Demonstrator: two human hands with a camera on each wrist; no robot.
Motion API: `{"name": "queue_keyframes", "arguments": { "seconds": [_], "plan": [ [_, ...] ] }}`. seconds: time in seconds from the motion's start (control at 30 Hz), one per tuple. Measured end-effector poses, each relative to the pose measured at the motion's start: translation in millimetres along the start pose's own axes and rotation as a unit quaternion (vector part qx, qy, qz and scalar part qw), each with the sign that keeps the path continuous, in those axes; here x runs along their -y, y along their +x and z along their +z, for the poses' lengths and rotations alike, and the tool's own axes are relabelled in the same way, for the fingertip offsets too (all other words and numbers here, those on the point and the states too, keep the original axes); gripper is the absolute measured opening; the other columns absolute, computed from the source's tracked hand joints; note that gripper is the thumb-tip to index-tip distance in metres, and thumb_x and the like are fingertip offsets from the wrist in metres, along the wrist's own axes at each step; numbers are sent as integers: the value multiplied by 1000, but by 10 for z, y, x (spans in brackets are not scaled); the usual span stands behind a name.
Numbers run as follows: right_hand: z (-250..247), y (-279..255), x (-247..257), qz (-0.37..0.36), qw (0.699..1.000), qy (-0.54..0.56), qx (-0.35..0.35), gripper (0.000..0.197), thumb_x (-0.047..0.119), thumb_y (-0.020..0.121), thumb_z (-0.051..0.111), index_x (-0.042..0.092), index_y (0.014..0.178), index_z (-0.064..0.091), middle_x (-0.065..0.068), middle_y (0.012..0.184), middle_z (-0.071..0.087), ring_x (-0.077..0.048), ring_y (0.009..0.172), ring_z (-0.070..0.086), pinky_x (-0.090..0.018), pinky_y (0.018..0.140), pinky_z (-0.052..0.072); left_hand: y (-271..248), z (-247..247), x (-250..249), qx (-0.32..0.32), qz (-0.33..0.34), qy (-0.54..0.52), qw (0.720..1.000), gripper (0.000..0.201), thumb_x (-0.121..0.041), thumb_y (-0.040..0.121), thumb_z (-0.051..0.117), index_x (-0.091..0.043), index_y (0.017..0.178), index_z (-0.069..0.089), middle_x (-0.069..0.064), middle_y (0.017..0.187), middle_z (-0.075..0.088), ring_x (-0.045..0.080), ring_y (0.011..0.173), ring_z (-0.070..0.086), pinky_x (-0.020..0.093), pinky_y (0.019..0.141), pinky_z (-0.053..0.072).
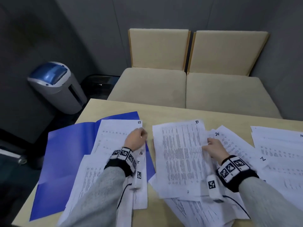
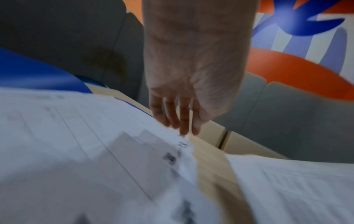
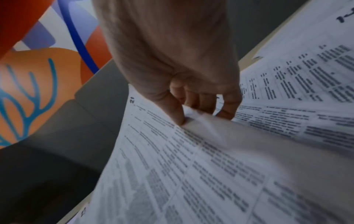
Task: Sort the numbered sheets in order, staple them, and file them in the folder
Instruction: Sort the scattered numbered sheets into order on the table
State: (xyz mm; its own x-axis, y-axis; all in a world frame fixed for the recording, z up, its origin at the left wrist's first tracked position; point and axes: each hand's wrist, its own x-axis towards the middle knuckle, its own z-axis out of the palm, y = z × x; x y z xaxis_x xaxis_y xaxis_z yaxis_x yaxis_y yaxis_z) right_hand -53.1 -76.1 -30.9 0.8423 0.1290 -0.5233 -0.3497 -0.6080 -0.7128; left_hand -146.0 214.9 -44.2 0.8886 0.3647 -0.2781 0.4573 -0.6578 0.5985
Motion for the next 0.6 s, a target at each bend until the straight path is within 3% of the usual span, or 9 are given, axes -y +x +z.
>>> {"name": "queue_keyframes", "arguments": {
  "seconds": [0.03, 0.1, 0.17, 0.23, 0.33, 0.47, 0.6],
  "plan": [
    [1, 51, -5, 14, 1000, 5, -22, 41, -5, 91, 48, -2, 132, 48, -13, 116, 54, -35, 123, 49, -35, 92, 41, 79, -85, 111, -45, 0, 80, 996, 19, -13, 94, 43, -16, 108, 57, 7, 112, 59, 28, 108, 54, 38, 85, 46],
    [-5, 158, 5, 26, 998, 51, -41, 46, -6, 91, 46, -1, 137, 43, -17, 132, 51, -34, 125, 48, -38, 100, 39, 197, -234, 298, -42, -20, 228, 972, 35, -7, 92, 40, -21, 121, 51, 4, 126, 52, 29, 119, 42, 42, 91, 39],
    [-24, 264, 60, 28, 988, 142, -57, 37, -7, 89, 50, 4, 124, 54, -16, 123, 60, -31, 103, 61, -41, 90, 49, 270, -306, 408, 8, -27, 307, 951, 37, -11, 91, 42, -27, 125, 49, 0, 130, 49, 27, 122, 37, 45, 98, 31],
    [-55, 384, 155, 19, 969, 236, -76, 29, -7, 87, 55, 3, 115, 58, -14, 109, 65, -27, 88, 64, -38, 79, 53, 318, -305, 455, 32, -16, 324, 945, 31, -16, 93, 42, -29, 119, 52, -1, 127, 52, 26, 121, 38, 49, 104, 23],
    [-46, 566, 315, 15, 941, 321, -103, 35, -7, 85, 56, 3, 119, 57, -12, 118, 64, -29, 101, 63, -40, 87, 51, 350, -289, 514, 23, -1, 320, 947, 25, -28, 96, 41, -27, 113, 59, 0, 121, 57, 26, 118, 43, 50, 109, 16],
    [79, 677, 496, 10, 928, 351, -124, 36, -12, 87, 49, -3, 122, 52, -12, 118, 61, -28, 104, 60, -36, 87, 49, 369, -303, 544, 32, 9, 303, 952, 27, -40, 95, 46, -25, 109, 65, 4, 116, 55, 26, 115, 45, 45, 104, 24],
    [212, 721, 566, 11, 918, 374, -130, 32, -12, 88, 49, -1, 118, 53, -14, 113, 61, -29, 100, 60, -34, 76, 53, 409, -308, 560, 50, 30, 290, 955, 23, -33, 94, 49, -20, 100, 67, 3, 110, 54, 25, 111, 47, 43, 103, 25]
  ]
}}
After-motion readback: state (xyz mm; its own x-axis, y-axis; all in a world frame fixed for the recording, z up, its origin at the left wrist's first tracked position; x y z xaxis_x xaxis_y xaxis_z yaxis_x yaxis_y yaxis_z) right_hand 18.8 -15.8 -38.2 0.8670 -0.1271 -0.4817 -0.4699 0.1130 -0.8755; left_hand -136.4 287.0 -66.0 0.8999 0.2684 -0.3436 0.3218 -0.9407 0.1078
